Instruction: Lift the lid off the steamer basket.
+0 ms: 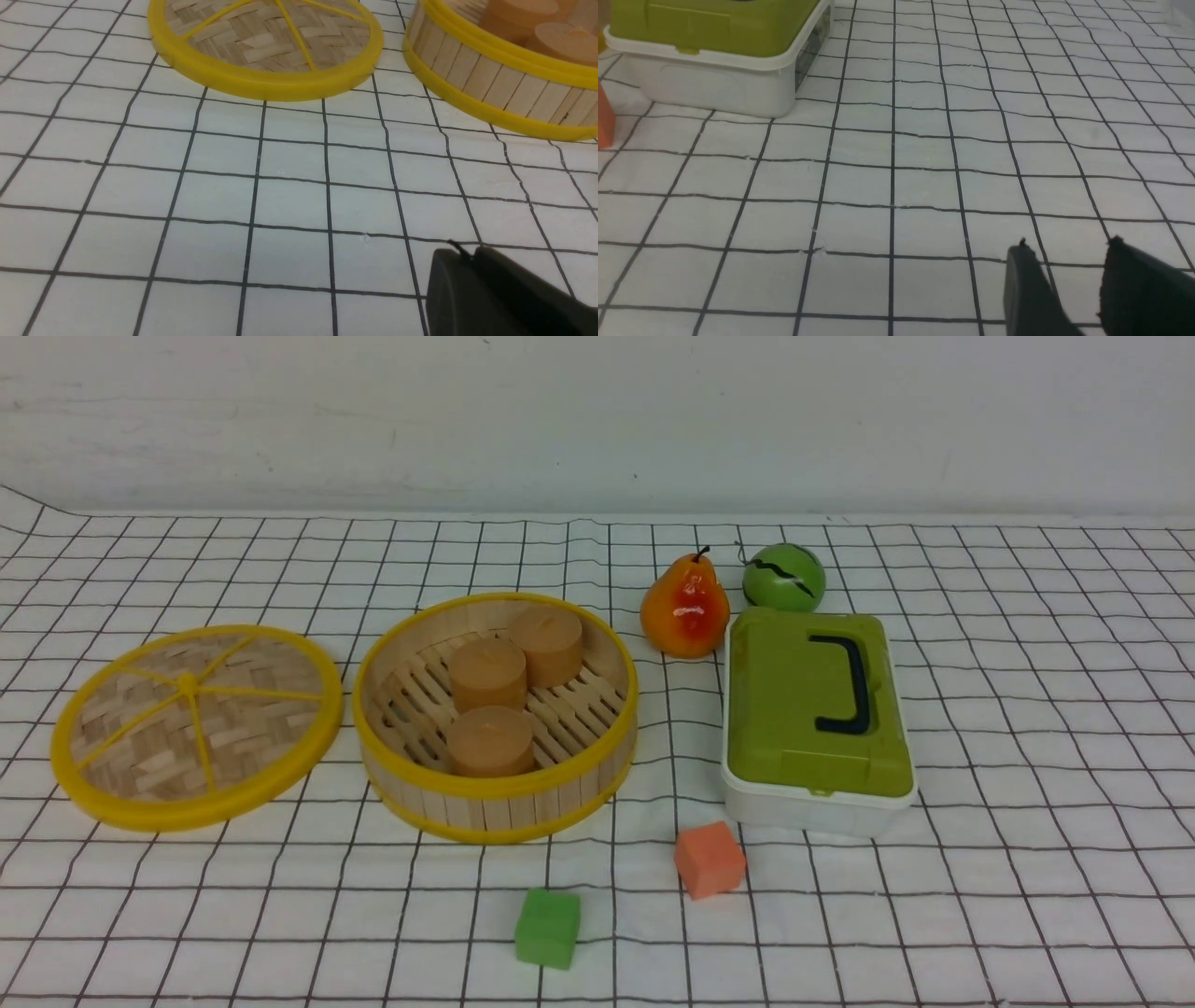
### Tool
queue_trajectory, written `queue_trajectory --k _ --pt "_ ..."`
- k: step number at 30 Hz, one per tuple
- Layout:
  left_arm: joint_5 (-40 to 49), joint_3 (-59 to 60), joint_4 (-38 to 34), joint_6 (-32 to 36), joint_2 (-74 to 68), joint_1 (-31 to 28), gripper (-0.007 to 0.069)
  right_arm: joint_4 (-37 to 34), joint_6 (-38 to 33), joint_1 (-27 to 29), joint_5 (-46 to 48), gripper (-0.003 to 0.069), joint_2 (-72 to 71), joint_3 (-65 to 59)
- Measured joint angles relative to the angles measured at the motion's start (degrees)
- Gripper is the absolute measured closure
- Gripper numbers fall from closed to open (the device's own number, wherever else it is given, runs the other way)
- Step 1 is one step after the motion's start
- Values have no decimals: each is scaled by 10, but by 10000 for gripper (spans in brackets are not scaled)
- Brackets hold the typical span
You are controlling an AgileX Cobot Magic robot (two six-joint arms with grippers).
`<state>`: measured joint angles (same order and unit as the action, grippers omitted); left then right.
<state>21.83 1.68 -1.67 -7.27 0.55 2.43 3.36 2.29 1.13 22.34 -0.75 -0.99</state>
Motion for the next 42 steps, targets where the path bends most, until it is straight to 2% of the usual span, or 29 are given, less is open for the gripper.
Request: queue_trajectory --k 42 --pt "0 0 -1 1 0 0 542 0 0 0 0 419 0 0"
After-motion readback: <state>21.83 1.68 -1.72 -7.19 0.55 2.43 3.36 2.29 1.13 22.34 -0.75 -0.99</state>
